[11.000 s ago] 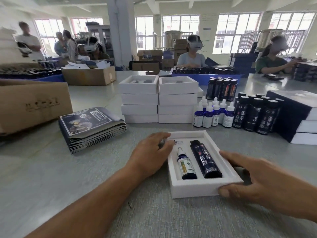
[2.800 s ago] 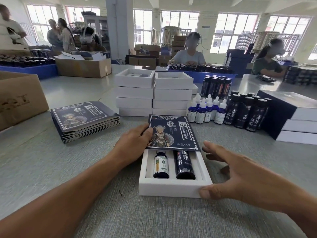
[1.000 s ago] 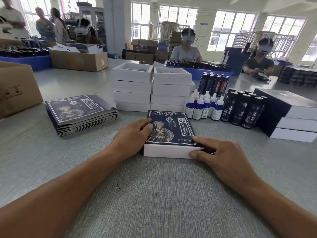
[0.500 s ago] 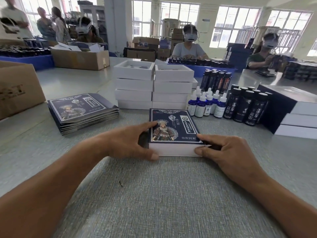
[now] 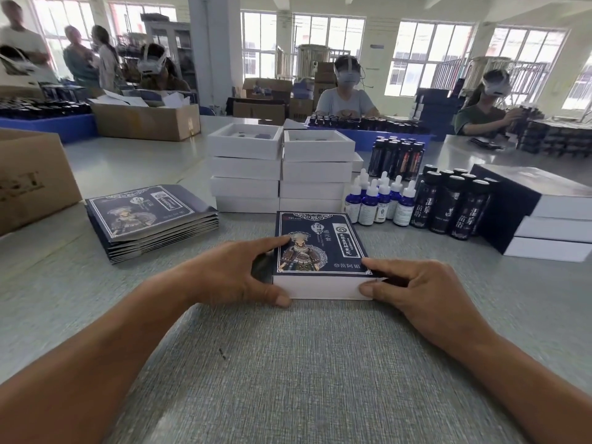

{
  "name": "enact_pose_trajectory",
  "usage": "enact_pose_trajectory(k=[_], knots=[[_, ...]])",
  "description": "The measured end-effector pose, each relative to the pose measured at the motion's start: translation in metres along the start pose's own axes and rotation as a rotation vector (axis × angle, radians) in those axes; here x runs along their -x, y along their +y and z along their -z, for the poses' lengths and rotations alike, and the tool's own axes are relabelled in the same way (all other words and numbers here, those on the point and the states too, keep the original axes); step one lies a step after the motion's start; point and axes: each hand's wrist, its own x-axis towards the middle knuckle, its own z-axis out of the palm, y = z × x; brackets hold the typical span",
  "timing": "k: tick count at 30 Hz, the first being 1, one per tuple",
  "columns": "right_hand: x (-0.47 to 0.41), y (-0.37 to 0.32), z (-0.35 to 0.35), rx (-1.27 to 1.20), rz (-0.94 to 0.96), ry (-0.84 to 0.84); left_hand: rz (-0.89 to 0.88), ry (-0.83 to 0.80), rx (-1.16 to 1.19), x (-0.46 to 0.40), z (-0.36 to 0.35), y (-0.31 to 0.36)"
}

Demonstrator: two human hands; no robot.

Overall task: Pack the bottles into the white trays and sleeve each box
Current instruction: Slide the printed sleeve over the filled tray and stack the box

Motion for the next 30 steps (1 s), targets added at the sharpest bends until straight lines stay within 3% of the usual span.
enact_pose_trajectory(k=[8, 11, 14, 20, 30], knots=[[0.000, 0.001, 0.002, -0.015, -0.012, -0.018, -0.043, -0.036, 0.098, -0.004, 0.005, -0.006], [-0.001, 0.004, 0.007, -0.035, -0.021, -0.045, -0.017, 0.141, 0.266, -0.010, 0.006, -0.003], [-0.002, 0.006, 0.016, -0.053, -0.041, -0.114, 0.050, 0.349, 0.282, -0.025, -0.001, -0.006], [-0.001, 0.004, 0.024, -0.079, -0.061, -0.196, 0.054, 0.393, 0.176, -0.035, -0.005, -0.015], [-0.001, 0.002, 0.027, -0.058, -0.071, -0.249, 0.119, 0.491, 0.318, -0.035, -0.006, -0.016]])
